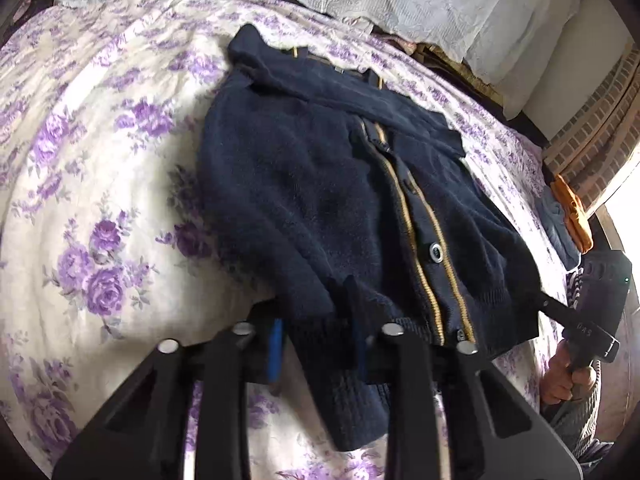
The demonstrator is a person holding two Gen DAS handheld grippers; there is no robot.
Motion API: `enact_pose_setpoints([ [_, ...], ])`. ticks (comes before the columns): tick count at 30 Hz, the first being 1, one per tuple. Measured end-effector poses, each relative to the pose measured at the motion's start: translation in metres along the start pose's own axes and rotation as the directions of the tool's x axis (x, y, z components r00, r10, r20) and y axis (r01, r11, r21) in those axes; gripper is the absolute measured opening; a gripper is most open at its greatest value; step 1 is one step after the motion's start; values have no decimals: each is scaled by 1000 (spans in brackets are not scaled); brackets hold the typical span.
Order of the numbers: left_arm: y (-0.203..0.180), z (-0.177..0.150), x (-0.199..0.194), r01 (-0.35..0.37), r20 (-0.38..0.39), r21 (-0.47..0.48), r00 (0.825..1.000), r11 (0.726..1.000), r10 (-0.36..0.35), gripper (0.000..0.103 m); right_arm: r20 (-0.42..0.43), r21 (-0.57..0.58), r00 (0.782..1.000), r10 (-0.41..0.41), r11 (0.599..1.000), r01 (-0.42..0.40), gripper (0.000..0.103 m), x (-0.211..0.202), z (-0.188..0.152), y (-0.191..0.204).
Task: Fold small clothes
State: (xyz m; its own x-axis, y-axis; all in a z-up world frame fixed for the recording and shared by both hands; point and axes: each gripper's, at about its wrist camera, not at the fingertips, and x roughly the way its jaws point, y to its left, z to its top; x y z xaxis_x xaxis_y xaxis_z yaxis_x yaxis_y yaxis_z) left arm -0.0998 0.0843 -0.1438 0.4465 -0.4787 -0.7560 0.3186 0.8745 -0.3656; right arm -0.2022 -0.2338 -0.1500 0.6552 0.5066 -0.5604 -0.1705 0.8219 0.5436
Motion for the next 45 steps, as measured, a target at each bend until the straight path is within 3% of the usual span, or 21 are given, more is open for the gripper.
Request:
enact_pose_setpoints([
  [5, -6, 4, -21, 23, 49, 13, 999, 1000, -24, 14, 55, 62, 996, 72, 995, -75, 9, -19, 11, -3],
  [9, -10, 13, -28, 22, 65, 29, 998, 999, -23, 14, 46, 94, 993, 111, 989, -115, 9, -20, 20, -8],
  [13, -9, 31, -24, 11, 62, 31, 998, 999, -13, 13, 49, 113, 988, 147, 982, -151, 9, -16, 36, -5],
  [20, -17, 73, -33, 9, 137, 43, 990, 999, -14, 12, 93, 164, 980, 176, 968, -190, 9, -13, 75, -5],
  [26, -15, 109, -33, 7, 178, 15, 984, 1000, -9, 12, 144, 291, 966, 214, 924, -248, 9, -3, 107, -24],
  [34, -12, 155, -20, -7, 208, -6, 978, 1000, 8, 12, 172, 356, 965, 196, 902, -246, 9, 24, 144, -35],
  [45, 8, 199, 22, -22, 188, -74, 982, 997, 36, 12, 193, 419, 969, 153, 881, -222, 9, 67, 186, -57],
])
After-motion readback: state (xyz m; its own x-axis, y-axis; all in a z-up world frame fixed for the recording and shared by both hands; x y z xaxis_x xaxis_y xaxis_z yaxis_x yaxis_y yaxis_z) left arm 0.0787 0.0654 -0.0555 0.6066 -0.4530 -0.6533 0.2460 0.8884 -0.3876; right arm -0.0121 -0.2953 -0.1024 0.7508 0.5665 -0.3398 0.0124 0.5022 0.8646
